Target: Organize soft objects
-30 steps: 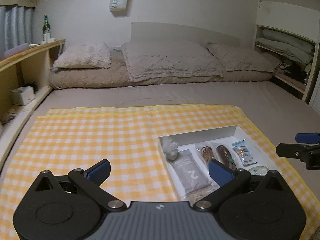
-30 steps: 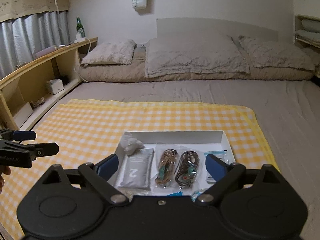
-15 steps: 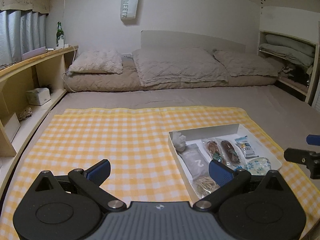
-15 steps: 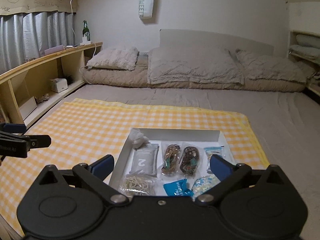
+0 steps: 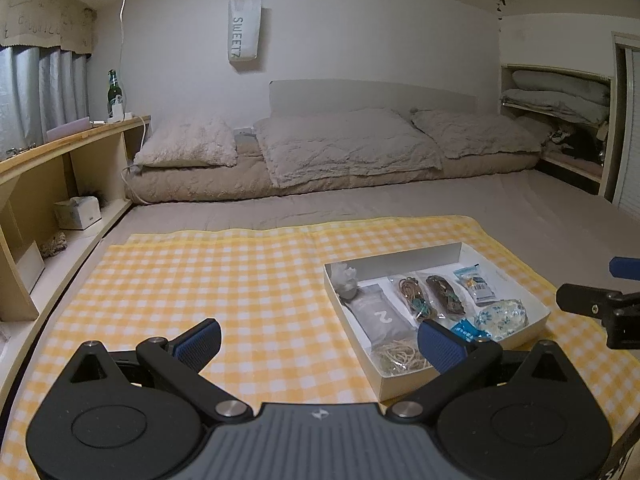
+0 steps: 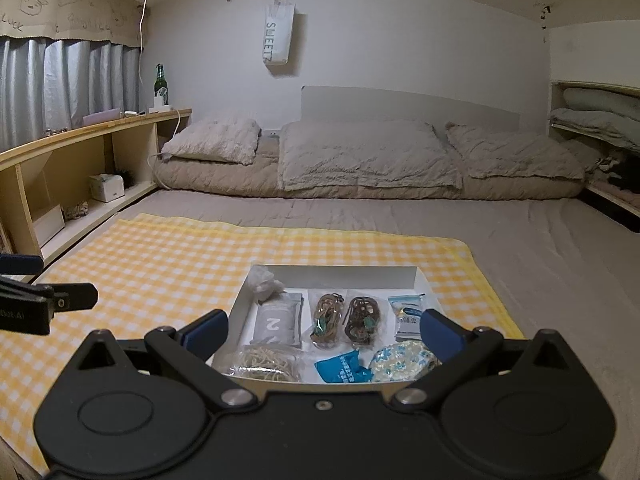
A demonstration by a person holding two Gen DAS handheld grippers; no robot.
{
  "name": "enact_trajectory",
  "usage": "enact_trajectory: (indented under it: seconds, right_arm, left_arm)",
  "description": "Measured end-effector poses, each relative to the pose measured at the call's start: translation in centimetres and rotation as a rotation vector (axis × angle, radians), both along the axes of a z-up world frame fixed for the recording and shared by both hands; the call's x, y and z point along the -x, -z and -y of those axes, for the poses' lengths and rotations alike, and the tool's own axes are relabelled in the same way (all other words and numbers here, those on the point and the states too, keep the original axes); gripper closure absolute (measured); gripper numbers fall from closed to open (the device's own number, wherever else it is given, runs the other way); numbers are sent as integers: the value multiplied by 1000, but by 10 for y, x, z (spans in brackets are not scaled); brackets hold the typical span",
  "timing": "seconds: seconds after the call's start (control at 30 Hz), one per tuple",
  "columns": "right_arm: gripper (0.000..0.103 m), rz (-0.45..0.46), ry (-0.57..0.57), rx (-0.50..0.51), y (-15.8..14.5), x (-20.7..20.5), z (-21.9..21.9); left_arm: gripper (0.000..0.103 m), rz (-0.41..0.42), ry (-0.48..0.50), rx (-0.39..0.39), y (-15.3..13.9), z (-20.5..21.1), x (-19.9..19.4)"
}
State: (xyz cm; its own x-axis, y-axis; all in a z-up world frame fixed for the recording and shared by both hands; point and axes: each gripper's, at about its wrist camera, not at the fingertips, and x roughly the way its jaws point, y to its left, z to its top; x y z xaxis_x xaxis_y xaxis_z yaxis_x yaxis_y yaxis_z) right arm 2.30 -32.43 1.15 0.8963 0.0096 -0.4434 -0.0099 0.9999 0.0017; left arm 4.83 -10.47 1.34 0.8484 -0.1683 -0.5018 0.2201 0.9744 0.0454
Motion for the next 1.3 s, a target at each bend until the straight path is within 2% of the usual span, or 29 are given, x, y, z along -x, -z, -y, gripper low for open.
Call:
enact_trajectory:
  seconds: [0.3, 1.3]
  right_arm:
    - [0, 14, 1, -5, 4, 12, -1]
    - [0, 11, -5, 24, 5, 18, -7]
  left_arm:
    - [0, 10, 1, -8, 5, -1, 13]
    - [0, 8, -3, -4, 2, -6, 14]
